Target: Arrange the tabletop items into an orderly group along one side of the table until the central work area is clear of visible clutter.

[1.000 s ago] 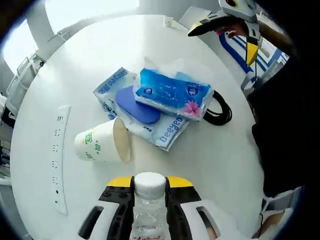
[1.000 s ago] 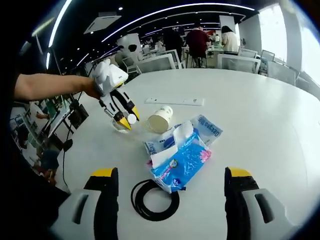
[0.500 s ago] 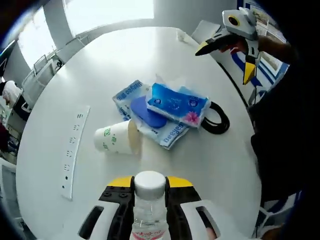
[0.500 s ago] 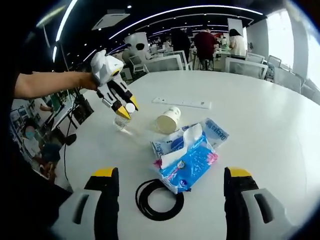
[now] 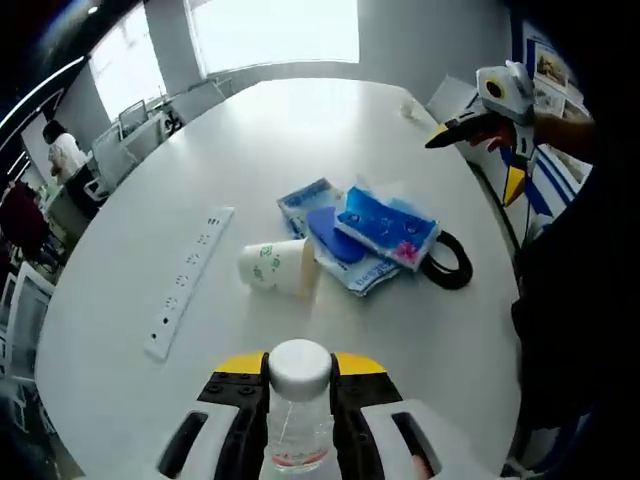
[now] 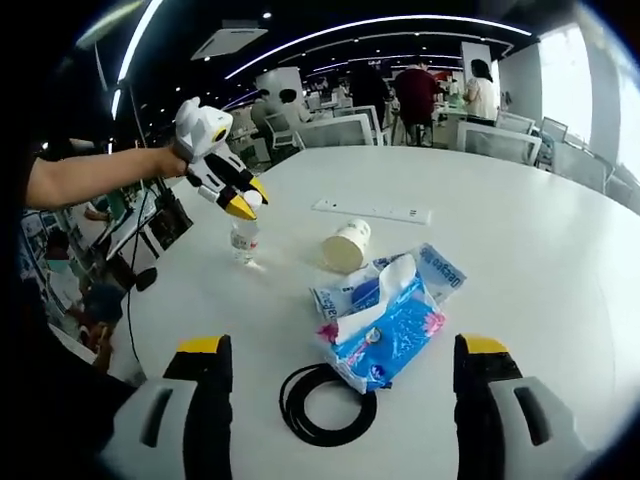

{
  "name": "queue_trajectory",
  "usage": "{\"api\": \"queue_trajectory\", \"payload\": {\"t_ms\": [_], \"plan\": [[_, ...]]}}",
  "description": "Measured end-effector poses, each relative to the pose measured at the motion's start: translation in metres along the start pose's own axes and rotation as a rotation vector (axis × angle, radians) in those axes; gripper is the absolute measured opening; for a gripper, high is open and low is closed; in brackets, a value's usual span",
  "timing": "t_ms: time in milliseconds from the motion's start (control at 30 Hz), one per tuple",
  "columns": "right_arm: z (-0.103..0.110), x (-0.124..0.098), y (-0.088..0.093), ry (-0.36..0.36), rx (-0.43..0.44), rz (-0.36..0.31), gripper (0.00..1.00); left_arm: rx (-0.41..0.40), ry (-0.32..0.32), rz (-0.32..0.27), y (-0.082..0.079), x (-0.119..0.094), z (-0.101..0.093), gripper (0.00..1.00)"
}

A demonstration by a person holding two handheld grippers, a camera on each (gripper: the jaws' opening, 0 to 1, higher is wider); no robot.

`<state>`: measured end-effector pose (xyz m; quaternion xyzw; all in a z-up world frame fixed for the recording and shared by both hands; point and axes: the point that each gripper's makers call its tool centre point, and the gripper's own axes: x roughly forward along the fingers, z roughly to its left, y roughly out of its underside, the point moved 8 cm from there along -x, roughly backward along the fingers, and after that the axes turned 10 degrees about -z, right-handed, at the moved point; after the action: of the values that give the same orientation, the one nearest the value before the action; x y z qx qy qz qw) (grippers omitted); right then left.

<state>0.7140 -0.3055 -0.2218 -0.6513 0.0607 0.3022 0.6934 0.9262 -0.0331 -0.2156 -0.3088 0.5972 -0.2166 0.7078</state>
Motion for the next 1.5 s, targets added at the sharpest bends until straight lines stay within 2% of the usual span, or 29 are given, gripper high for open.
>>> {"api": "queue_trajectory", "payload": {"t_ms": [267, 433, 633, 933, 1267, 1367, 1500], "plan": [[0.004, 0.003, -0.004, 0.007, 0.01, -0.039, 0.96, -0.086, -0.086, -0.042, 0.012, -0.024, 0.001, 0.2], [0.008, 0.006, -0.002, -0.003, 0.015, -0.039, 0.94, -0.131, -0.143, -0.057, 0.019, -0.031, 0.002, 0.2], [0.014, 0.007, 0.001, -0.014, 0.027, -0.036, 0.93, -0.22, -0.253, -0.087, 0.026, -0.036, 0.006, 0.2], [0.016, 0.005, 0.002, -0.019, 0.031, -0.042, 0.92, -0.333, -0.356, -0.123, 0.037, -0.048, 0.006, 0.2], [0.017, 0.005, 0.004, -0.025, 0.028, -0.034, 0.91, -0.499, -0.538, -0.174, 0.05, -0.063, -0.007, 0.21], [0.018, 0.005, 0.004, -0.026, 0.026, -0.035, 0.91, -0.557, -0.61, -0.195, 0.053, -0.065, -0.012, 0.21], [0.02, 0.006, 0.006, -0.032, 0.027, -0.029, 0.91, -0.613, -0.675, -0.199, 0.055, -0.067, -0.015, 0.21]]}}
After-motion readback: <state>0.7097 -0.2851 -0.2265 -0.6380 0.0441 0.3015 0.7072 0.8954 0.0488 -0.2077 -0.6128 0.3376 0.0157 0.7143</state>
